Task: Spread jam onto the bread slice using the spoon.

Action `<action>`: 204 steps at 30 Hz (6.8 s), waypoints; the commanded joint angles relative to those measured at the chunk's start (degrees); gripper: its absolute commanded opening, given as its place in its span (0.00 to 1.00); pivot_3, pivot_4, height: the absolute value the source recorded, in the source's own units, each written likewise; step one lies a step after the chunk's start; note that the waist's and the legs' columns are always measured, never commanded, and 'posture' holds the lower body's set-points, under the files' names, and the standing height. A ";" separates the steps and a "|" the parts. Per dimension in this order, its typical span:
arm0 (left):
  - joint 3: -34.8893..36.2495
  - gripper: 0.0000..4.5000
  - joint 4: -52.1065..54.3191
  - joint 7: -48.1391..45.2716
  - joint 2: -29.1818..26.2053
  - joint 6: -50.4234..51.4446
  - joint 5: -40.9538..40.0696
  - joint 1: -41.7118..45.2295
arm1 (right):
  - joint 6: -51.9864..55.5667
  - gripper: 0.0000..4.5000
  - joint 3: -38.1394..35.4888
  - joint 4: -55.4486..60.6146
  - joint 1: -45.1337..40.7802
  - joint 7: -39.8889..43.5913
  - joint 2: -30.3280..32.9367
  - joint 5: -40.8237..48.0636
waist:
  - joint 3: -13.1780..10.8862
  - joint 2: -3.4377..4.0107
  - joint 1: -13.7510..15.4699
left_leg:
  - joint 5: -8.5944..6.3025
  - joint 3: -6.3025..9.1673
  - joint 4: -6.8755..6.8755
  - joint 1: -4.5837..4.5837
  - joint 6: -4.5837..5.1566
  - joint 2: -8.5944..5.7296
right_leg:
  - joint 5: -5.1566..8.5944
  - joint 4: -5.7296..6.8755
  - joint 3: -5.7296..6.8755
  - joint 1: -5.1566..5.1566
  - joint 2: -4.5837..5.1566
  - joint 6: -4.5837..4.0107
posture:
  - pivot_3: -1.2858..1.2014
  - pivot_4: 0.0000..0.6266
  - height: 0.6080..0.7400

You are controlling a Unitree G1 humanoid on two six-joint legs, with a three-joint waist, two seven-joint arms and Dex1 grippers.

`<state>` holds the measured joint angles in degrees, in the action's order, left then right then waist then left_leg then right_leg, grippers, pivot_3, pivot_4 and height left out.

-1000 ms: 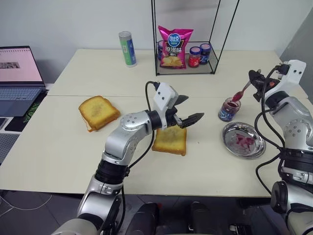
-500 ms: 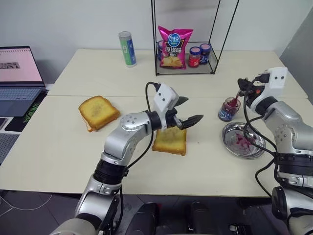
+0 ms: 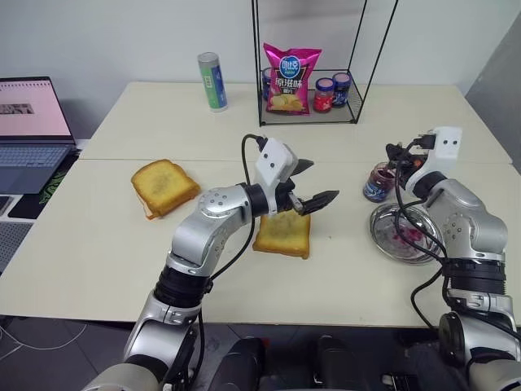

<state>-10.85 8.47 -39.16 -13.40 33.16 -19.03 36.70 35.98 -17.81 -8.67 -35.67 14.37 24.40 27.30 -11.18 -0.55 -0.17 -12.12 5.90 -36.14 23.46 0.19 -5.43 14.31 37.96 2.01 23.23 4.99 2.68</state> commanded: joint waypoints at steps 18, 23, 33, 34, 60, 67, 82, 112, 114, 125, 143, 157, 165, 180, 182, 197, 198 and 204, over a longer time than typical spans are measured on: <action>0.31 1.00 0.57 -0.03 0.39 -1.36 -0.03 1.10 | 8.35 0.01 -12.23 3.84 -4.49 -8.48 -2.97 12.83 | 0.01 0.01 -0.11 | -0.02 -0.02 -0.01 -0.02 0.06 0.00 | -0.03 0.06 -0.01 0.01 -0.01 -0.05 | 0.52 0.24 1.00; 0.21 1.00 0.32 -0.16 0.47 -1.57 0.11 1.22 | 8.14 0.01 -13.14 3.50 -4.79 -9.91 -2.76 13.58 | 0.01 0.01 -0.12 | -0.02 -0.02 -0.01 -0.02 0.06 0.00 | -0.04 0.06 -0.01 0.01 -0.01 -0.05 | 0.52 0.24 1.00; 0.15 1.00 -0.14 -0.22 0.32 -1.87 0.31 1.39 | 8.62 0.01 -16.16 2.26 -5.23 -12.85 -3.67 16.38 | 0.01 0.02 -0.13 | -0.02 -0.03 -0.01 -0.02 0.07 0.01 | -0.04 0.07 -0.01 0.01 -0.02 -0.06 | 0.52 0.24 1.00; 0.16 1.00 -0.10 -0.23 0.29 -1.86 0.30 1.38 | 8.58 0.01 -16.30 2.29 -5.17 -13.08 -3.74 16.59 | 0.01 0.01 -0.13 | -0.02 -0.03 -0.01 -0.02 0.07 0.01 | -0.04 0.07 -0.01 0.01 -0.02 -0.06 | 0.52 0.24 1.00; 4.53 1.00 1.93 -3.20 -5.06 -3.62 -2.00 -0.83 | 11.27 0.01 -25.62 5.33 -12.30 -27.44 -8.87 44.59 | 0.02 0.04 -0.91 | -0.01 -0.13 0.01 -0.06 0.12 0.04 | -0.06 0.14 -0.08 0.02 -0.02 -0.10 | 0.52 0.24 1.00; 12.79 1.00 17.52 -2.82 -14.85 4.05 -7.53 -15.30 | 16.50 0.01 -10.99 15.15 -13.96 -28.07 -15.23 48.95 | 0.06 0.13 -3.04 | -0.02 -0.28 0.12 -0.15 0.12 0.22 | -0.08 0.26 -0.38 0.18 -0.11 -0.20 | 0.52 0.24 1.00; 22.27 1.00 36.60 4.22 -18.83 6.77 -10.37 -45.28 | 1.87 0.01 34.36 26.13 -4.92 2.82 -2.16 7.51 | 0.15 0.00 -0.69 | 0.03 -0.15 0.03 -0.19 0.18 0.14 | -0.06 -0.05 -0.26 0.05 -0.12 -0.04 | 0.52 0.24 1.00; 18.58 1.00 31.88 4.38 -20.81 3.92 -10.38 -41.12 | 14.78 0.01 13.77 18.66 0.81 2.06 -18.55 12.62 | 0.20 -0.09 0.03 | 0.02 0.01 0.13 -0.23 0.07 0.25 | -0.14 -0.06 -0.10 0.02 -0.12 -0.30 | 0.52 0.24 1.00; 18.25 1.00 32.02 4.61 -20.75 4.06 -10.36 -40.97 | 17.61 0.01 9.58 15.27 1.10 -0.83 -21.81 16.11 | 0.20 -0.09 0.03 | 0.02 0.01 0.13 -0.23 0.07 0.24 | -0.17 -0.08 -0.09 0.01 -0.12 -0.35 | 0.52 0.24 1.00; 18.30 1.00 32.92 5.42 -20.72 4.63 -10.59 -40.80 | 15.05 0.01 5.52 4.41 2.17 -4.44 -25.75 14.48 | 0.19 -0.08 -0.14 | 0.02 -0.02 0.19 -0.22 0.07 0.20 | -0.15 -0.11 -0.09 0.04 -0.12 -0.38 | 0.52 0.24 1.00; 17.82 1.00 30.32 4.31 -21.26 4.29 -10.56 -37.73 | 17.52 0.01 -1.15 4.97 -2.40 -6.04 -21.48 21.59 | 0.20 -0.09 -0.14 | 0.03 -0.01 0.21 -0.22 0.08 0.22 | -0.14 -0.14 -0.04 0.00 -0.11 -0.39 | 0.52 0.24 1.00; 17.92 1.00 29.85 4.03 -21.73 3.83 -10.26 -37.58 | 16.76 0.01 6.00 2.87 2.70 -3.68 -23.69 18.51 | 0.20 -0.08 -0.12 | 0.02 0.00 0.24 -0.18 0.08 0.21 | -0.09 -0.22 -0.03 0.03 -0.11 -0.33 | 0.52 0.24 1.00; 17.27 1.00 28.69 3.41 -21.81 3.12 -9.91 -36.70 | 19.34 0.01 4.23 6.36 6.41 -1.79 -16.66 19.02 | 0.20 -0.09 0.07 | 0.02 0.04 0.23 -0.18 0.08 0.21 | -0.04 -0.23 0.01 0.00 -0.11 -0.23 | 0.52 0.24 1.00; 17.41 1.00 28.05 2.13 -22.69 2.54 -10.12 -36.21 | 21.41 0.01 0.98 6.64 0.57 -4.26 -20.69 25.92 | 0.20 -0.08 -0.23 | 0.02 0.04 0.27 -0.09 0.08 0.23 | -0.07 -0.28 0.02 0.08 -0.09 -0.28 | 0.52 0.24 1.00; 17.65 1.00 28.23 2.00 -22.88 2.88 -10.32 -35.95 | 21.08 0.01 0.75 6.11 0.34 -4.48 -21.12 25.78 | 0.20 -0.08 -0.19 | 0.02 0.05 0.29 -0.08 0.08 0.23 | -0.08 -0.29 0.04 0.08 -0.09 -0.30 | 0.52 0.24 1.00; 11.81 1.00 21.21 -8.72 -30.31 9.01 -15.73 -14.57 | 25.81 0.01 -9.04 26.01 -1.19 -12.70 -9.17 43.12 | 0.17 -0.06 0.03 | 0.02 0.16 0.27 0.09 0.08 0.19 | -0.05 -0.35 0.15 0.12 -0.11 -0.23 | 0.52 0.24 1.00; 9.45 1.00 19.96 -9.93 -29.74 8.26 -14.66 -12.12 | 25.97 0.01 -9.93 27.75 -0.24 -13.78 -7.52 44.26 | 0.17 -0.06 0.12 | 0.02 0.15 0.27 0.10 0.08 0.19 | -0.06 -0.37 0.14 0.12 -0.11 -0.24 | 0.52 0.24 1.00; -6.28 1.00 8.63 -18.19 -19.86 -1.33 -6.98 0.85 | 23.84 0.01 -17.95 32.59 12.43 -17.79 4.81 39.14 | 0.18 -0.06 1.65 | 0.02 0.29 0.17 0.45 0.18 0.00 | -0.23 -0.86 0.31 0.00 -0.05 -0.06 | 0.52 0.24 1.00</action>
<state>-12.93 19.74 -54.26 -35.11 36.60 -28.88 35.80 61.91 -31.18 22.44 -26.45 -2.16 26.98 68.62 -11.00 -0.61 1.49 -12.10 6.19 -35.96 23.91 0.40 -5.45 14.08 37.07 2.32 23.20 4.95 2.63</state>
